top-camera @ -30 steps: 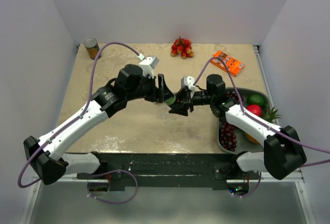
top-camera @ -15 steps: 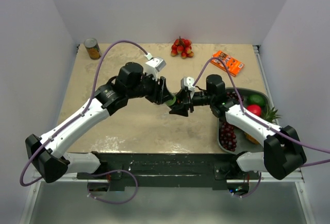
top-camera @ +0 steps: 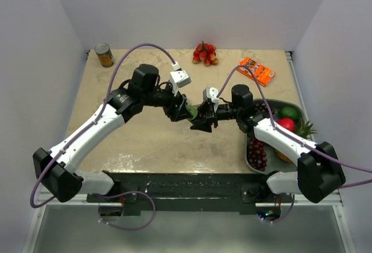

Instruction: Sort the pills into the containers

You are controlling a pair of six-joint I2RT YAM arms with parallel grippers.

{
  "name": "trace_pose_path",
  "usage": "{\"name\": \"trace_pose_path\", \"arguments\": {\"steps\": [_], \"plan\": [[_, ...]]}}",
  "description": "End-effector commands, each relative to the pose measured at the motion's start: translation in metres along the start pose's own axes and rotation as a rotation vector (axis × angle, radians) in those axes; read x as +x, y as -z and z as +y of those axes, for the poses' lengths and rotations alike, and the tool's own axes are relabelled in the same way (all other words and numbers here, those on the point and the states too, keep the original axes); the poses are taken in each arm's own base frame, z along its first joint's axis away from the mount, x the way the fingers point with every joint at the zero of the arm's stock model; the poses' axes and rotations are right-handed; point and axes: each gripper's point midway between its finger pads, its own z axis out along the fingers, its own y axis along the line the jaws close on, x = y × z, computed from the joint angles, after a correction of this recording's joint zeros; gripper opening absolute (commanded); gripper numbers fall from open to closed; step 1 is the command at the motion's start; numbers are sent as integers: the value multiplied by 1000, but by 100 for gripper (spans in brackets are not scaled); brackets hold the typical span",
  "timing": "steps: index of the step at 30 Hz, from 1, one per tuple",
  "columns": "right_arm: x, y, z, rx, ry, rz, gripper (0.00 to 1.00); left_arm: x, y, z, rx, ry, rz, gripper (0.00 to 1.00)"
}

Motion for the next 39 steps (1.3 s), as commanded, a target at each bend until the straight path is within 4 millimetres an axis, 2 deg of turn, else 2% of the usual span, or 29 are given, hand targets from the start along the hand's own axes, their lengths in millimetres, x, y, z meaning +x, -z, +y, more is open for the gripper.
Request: {"name": "trace_pose_path", "arguments": {"steps": [1,3,4,5,6,7,9,13,17,20,28,31,32,37,39], "plan": [[-43,3,-7,22,138,-86,0,-19,14,2,-35,-95,-51,78],[-43,3,-7,24,139,-84,0,-47,25,0,-84,-93,-158,87],[-43,3,-7,21,140,-85,0,-56,31,1,-104,-71,-201,96],[-42,3,-7,22,138,-83,0,-66,35,1,-114,-76,-261,99],[-42,3,-7,20,138,-82,0,-76,48,-4,-134,-40,-325,100],[-41,3,-8,21,135,-81,0,-73,50,-1,-159,-7,-345,100],[-41,3,-8,22,136,-82,0,-84,68,-2,-211,68,-434,100],[-41,3,-8,20,135,-80,0,-72,67,-10,-171,203,-415,100],[-41,2,-8,21,134,-81,0,-45,49,-7,-167,344,-291,100],[-41,3,-9,26,133,-80,0,-34,40,-4,-201,356,-247,100],[-40,2,-9,27,133,-77,0,-20,18,-10,-197,342,-147,96],[-39,2,-10,28,128,-76,0,-16,10,-13,-176,343,-124,88],[-39,2,-9,25,130,-76,0,-16,10,-14,-170,340,-121,81],[-39,2,-9,25,130,-77,0,-9,5,-12,-174,333,-88,73],[-39,2,-9,24,130,-77,0,-9,5,-11,-171,303,-83,59]]}}
